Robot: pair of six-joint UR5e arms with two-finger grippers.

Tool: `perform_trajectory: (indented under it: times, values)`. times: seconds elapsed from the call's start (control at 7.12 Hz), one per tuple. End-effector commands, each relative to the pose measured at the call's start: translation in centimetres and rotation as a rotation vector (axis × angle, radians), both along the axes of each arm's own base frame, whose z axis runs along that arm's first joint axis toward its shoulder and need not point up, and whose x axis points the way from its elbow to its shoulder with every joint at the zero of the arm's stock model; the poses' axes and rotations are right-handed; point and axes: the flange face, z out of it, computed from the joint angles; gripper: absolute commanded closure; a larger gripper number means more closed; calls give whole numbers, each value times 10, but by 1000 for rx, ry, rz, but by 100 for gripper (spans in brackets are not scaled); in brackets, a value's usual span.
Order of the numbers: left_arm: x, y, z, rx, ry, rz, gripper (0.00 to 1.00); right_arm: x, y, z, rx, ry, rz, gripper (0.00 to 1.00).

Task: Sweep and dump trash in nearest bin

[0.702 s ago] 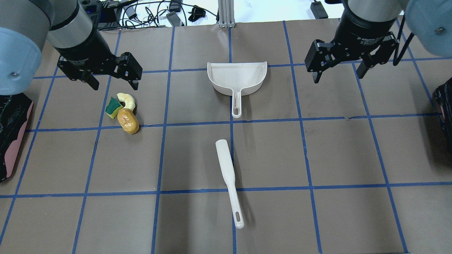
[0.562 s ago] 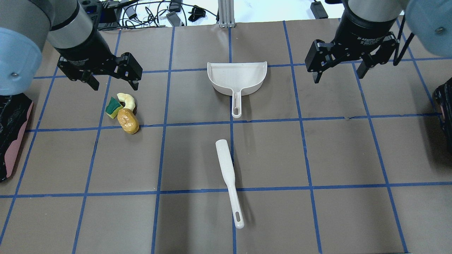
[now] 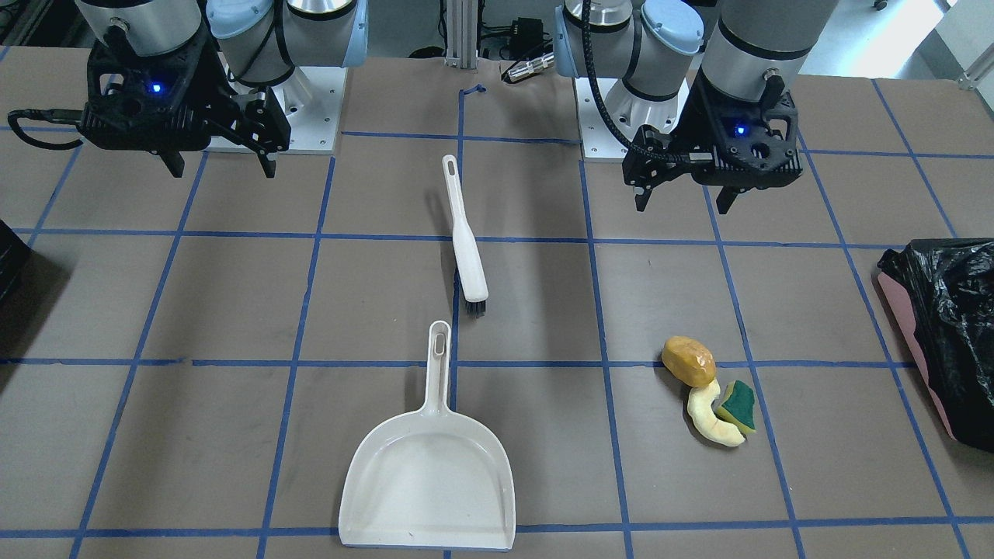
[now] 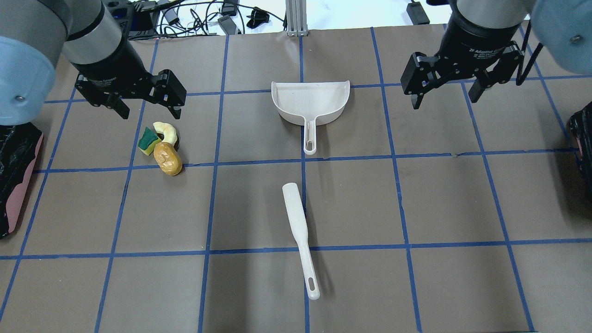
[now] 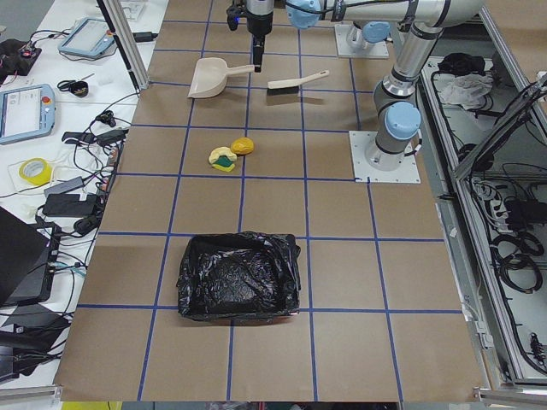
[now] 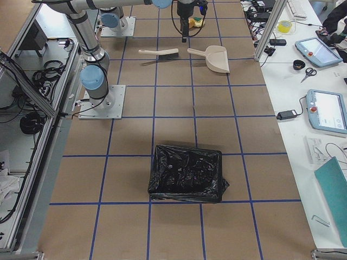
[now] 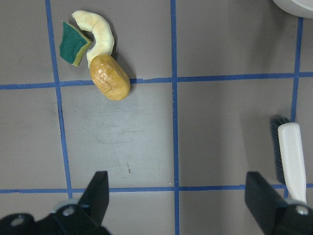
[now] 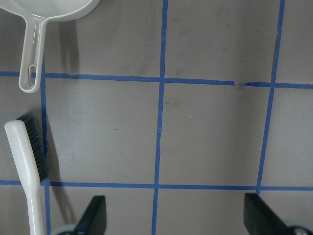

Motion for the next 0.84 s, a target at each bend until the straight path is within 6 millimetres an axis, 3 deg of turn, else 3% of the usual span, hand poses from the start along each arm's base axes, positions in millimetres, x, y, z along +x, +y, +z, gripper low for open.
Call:
perform_trajectory:
  times: [0.0, 0.7]
  values:
    - [0, 0, -1, 2, 0, 0, 0, 0, 0, -1, 4, 2, 0, 0]
    - [6, -7, -7, 13, 6, 5, 0, 1, -1, -1, -1, -8, -7, 0]
